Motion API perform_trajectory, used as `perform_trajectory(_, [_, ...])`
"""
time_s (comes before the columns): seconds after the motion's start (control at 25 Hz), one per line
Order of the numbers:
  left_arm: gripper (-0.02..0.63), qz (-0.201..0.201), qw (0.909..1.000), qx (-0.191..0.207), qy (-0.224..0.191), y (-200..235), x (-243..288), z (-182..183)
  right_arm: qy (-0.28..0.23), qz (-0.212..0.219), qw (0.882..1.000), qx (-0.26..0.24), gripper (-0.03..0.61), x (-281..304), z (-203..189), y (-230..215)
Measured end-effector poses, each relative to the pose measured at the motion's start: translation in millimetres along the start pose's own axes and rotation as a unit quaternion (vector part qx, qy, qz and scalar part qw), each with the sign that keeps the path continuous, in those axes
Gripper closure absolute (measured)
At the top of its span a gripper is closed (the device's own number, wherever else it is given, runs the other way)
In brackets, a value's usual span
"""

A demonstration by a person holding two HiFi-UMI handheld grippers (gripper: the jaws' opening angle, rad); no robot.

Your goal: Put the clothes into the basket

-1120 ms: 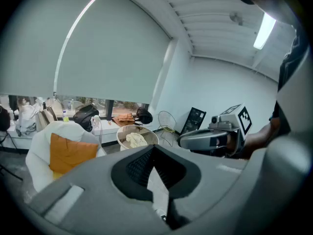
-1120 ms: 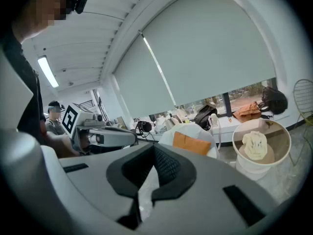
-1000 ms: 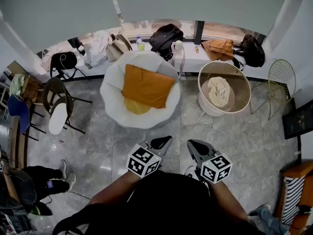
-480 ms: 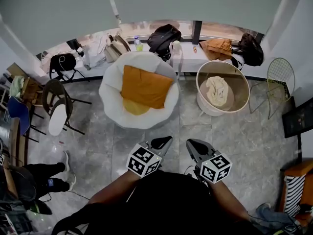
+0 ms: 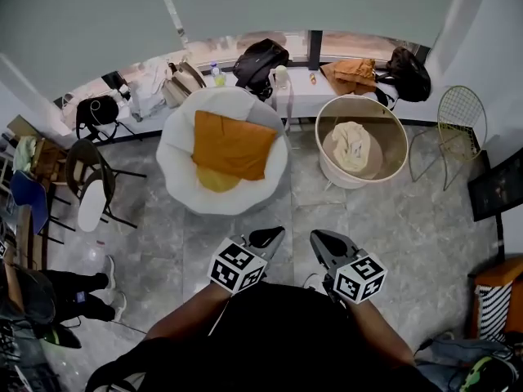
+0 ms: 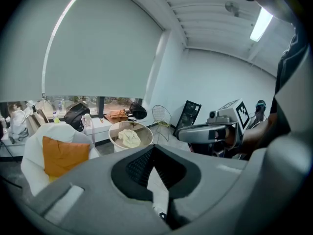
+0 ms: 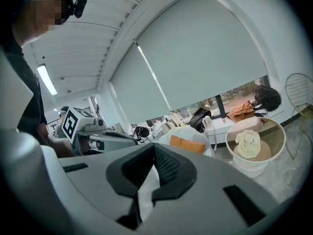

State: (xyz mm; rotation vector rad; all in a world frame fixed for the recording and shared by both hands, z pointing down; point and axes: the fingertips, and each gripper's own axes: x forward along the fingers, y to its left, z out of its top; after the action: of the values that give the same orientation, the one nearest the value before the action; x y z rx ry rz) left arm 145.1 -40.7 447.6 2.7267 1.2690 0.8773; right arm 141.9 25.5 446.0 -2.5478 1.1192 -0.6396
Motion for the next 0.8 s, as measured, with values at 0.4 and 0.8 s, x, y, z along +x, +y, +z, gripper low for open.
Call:
perform_trajectory(0.4, [0.614,-0.016,0.9998,0.004,0.012,-54,71,18,-0.009,-0.031,0.999,0.005,0.565,-72,4,-65])
perform_trajectory(0.8, [0.614,-0.021,0.9994,0.01,0.027,-101,133,27,-0.007,-0.054,0.998,0.021,0.565,-131,-9,-130])
